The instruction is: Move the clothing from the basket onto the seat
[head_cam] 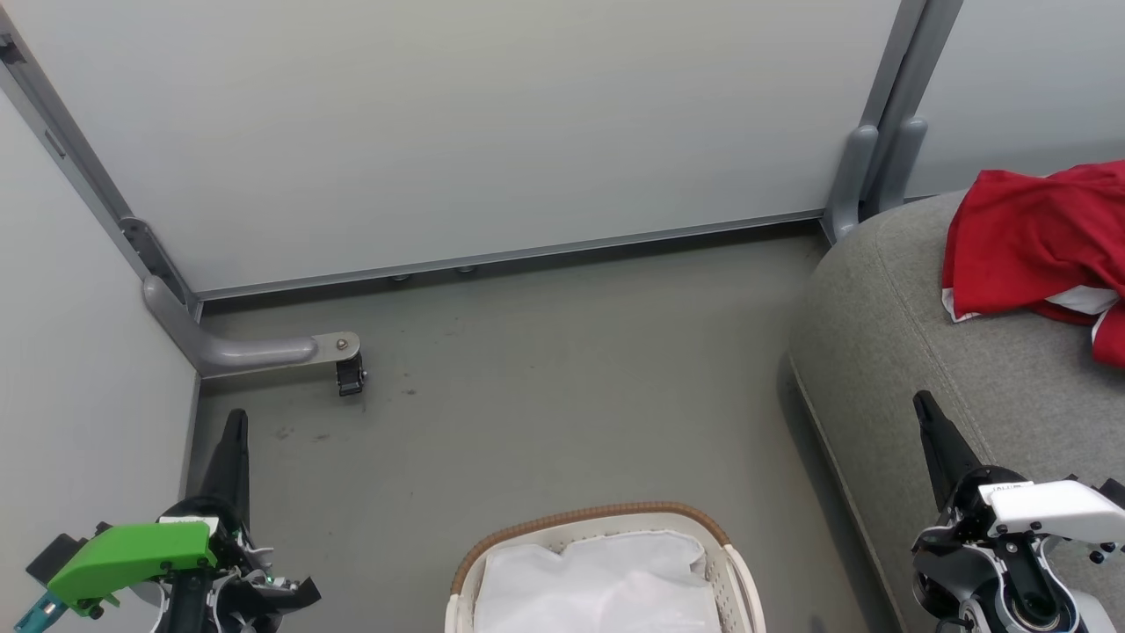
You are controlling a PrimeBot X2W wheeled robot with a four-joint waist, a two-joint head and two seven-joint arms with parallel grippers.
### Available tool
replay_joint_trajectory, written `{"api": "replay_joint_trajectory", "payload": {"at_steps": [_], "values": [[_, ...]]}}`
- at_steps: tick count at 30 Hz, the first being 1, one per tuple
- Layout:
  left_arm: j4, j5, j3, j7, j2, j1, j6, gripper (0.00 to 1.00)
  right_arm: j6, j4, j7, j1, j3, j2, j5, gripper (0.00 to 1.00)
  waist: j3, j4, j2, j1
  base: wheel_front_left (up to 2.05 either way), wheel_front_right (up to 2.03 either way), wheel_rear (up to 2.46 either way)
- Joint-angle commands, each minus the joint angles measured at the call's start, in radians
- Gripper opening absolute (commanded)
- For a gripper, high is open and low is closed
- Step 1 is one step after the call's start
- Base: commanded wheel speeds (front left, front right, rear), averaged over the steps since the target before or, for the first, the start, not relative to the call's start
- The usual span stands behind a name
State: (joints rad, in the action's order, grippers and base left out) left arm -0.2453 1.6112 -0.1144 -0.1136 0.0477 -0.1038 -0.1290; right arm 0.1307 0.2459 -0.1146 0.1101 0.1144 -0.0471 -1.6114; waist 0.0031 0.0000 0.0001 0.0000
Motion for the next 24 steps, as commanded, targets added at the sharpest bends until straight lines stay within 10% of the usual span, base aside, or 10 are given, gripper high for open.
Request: {"api": "replay_joint_trajectory", "payload": {"at_steps": [1, 24], "values": [[0.002, 0.003, -0.002, -0.004, 0.005, -0.01, -0.004, 0.0, 0.0, -0.004, -0.003, -0.004, 0.001, -0.006, -0.003, 0.0, 0.0, 0.0, -0.0001, 0.0, 0.0, 0.0, 0.0], [0.002, 0.004, -0.002, -0.004, 0.005, -0.01, -0.004, 0.0, 0.0, -0.004, -0.002, -0.004, 0.002, -0.006, -0.003, 0.0, 0.0, 0.0, -0.0001, 0.0, 0.0, 0.0, 0.0]]}}
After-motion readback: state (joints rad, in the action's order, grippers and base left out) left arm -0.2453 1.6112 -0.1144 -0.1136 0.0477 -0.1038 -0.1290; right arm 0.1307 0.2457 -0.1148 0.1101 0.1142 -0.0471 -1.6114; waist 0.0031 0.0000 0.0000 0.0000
